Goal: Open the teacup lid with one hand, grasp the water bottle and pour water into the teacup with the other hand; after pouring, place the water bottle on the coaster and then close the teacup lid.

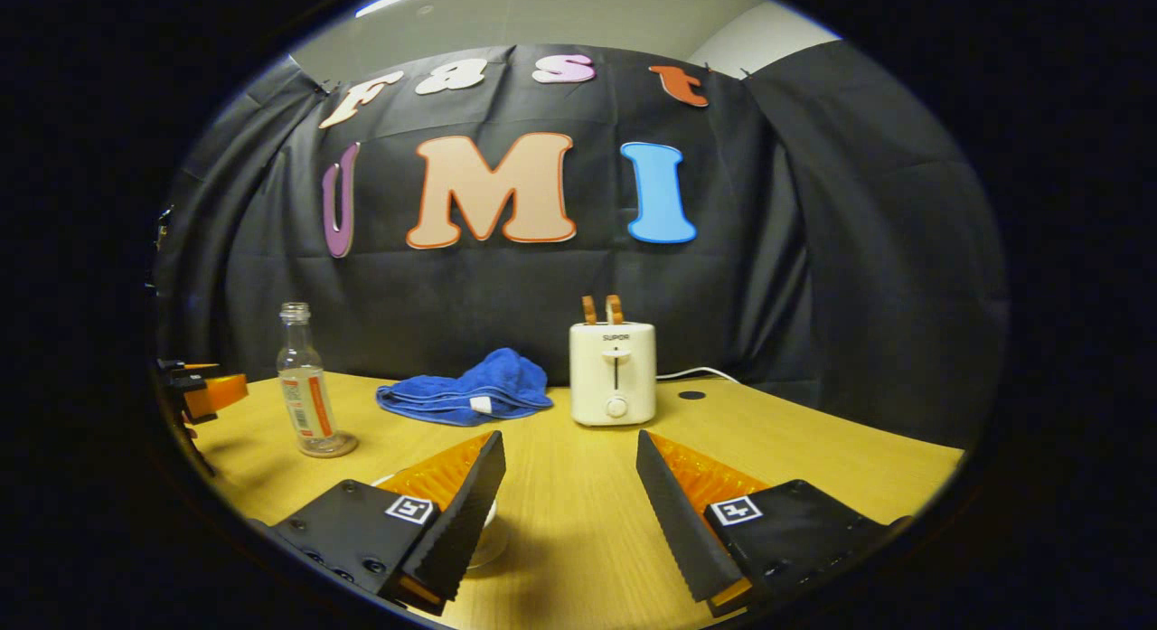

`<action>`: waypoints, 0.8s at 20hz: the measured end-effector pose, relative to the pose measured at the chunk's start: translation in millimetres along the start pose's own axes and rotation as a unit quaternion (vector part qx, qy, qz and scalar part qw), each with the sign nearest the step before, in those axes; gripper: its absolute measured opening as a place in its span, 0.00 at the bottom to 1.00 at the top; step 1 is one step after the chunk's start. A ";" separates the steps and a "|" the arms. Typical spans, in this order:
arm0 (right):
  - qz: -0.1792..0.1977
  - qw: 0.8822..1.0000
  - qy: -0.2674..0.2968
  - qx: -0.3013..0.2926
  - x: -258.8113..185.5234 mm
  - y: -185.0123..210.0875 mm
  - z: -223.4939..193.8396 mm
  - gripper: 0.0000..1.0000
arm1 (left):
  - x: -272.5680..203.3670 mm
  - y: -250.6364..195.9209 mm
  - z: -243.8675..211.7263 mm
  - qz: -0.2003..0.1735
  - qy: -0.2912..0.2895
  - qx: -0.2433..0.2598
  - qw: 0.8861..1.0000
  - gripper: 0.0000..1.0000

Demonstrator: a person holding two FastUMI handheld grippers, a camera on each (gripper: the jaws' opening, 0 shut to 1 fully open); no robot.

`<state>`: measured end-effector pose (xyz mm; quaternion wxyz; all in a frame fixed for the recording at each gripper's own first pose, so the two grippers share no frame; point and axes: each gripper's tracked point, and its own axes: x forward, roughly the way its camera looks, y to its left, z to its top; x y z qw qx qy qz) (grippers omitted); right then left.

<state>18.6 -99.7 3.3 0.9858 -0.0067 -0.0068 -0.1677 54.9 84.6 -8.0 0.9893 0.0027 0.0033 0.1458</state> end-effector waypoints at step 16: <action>-0.030 1.000 -0.002 -0.002 -1.9 -15.5 -0.1 0.94 | -7.0 11.4 -0.2 0.036 0.000 0.001 0.999 0.96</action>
